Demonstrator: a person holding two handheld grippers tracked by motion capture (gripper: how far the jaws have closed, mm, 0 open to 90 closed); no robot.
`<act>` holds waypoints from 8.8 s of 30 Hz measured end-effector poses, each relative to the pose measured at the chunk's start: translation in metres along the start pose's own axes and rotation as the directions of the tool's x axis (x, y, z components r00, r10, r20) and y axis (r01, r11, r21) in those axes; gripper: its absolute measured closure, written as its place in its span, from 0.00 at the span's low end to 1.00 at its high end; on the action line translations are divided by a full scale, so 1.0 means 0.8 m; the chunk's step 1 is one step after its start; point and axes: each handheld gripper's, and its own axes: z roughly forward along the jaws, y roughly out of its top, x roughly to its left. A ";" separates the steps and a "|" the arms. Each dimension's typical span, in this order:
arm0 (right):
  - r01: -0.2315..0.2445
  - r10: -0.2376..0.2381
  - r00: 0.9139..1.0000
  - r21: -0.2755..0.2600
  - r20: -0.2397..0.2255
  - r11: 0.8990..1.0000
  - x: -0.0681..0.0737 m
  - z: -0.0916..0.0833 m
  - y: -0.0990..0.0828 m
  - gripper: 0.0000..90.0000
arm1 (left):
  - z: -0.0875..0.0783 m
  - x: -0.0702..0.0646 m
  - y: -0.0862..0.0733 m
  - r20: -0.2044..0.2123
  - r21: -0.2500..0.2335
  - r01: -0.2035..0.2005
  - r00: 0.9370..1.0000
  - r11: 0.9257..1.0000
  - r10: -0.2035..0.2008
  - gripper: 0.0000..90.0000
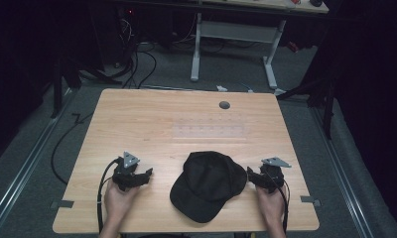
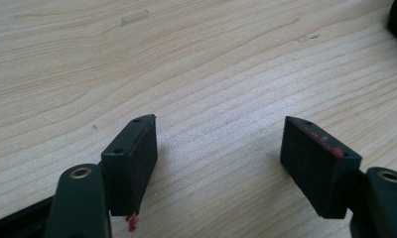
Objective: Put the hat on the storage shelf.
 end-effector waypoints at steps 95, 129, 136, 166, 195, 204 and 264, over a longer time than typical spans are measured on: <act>0.071 -0.130 0.943 -0.195 -0.306 0.978 0.065 -0.095 0.042 0.38 | 0.000 0.000 0.000 0.000 0.002 -0.002 1.000 1.000 0.002 0.33; 0.103 -0.119 0.935 -0.065 -0.334 0.993 0.092 -0.038 0.068 0.56 | -0.001 -0.001 -0.001 0.000 0.002 -0.002 1.000 1.000 0.002 0.33; 0.114 -0.125 0.928 -0.051 -0.351 0.992 0.094 -0.033 0.068 0.74 | -0.001 -0.001 -0.001 0.000 0.002 -0.002 1.000 1.000 0.002 0.33; 0.119 -0.167 0.876 -0.132 -0.452 0.984 0.085 -0.054 0.081 0.93 | -0.001 -0.001 -0.001 0.000 0.003 -0.001 1.000 1.000 0.001 0.33; 0.132 -0.250 0.839 -0.265 -0.483 0.955 0.073 -0.100 0.108 0.93 | -0.009 -0.013 0.015 0.192 0.006 0.015 0.981 1.000 -0.015 0.25; 0.146 -0.274 0.825 -0.281 -0.494 0.949 0.077 -0.100 0.112 0.93 | -0.030 -0.030 0.036 0.379 -0.054 0.018 0.925 0.998 0.003 0.23; 0.149 -0.380 0.713 -0.403 -0.590 0.903 0.089 -0.094 0.143 0.91 | -0.027 -0.065 0.079 0.678 -0.012 -0.074 0.732 0.997 0.062 0.60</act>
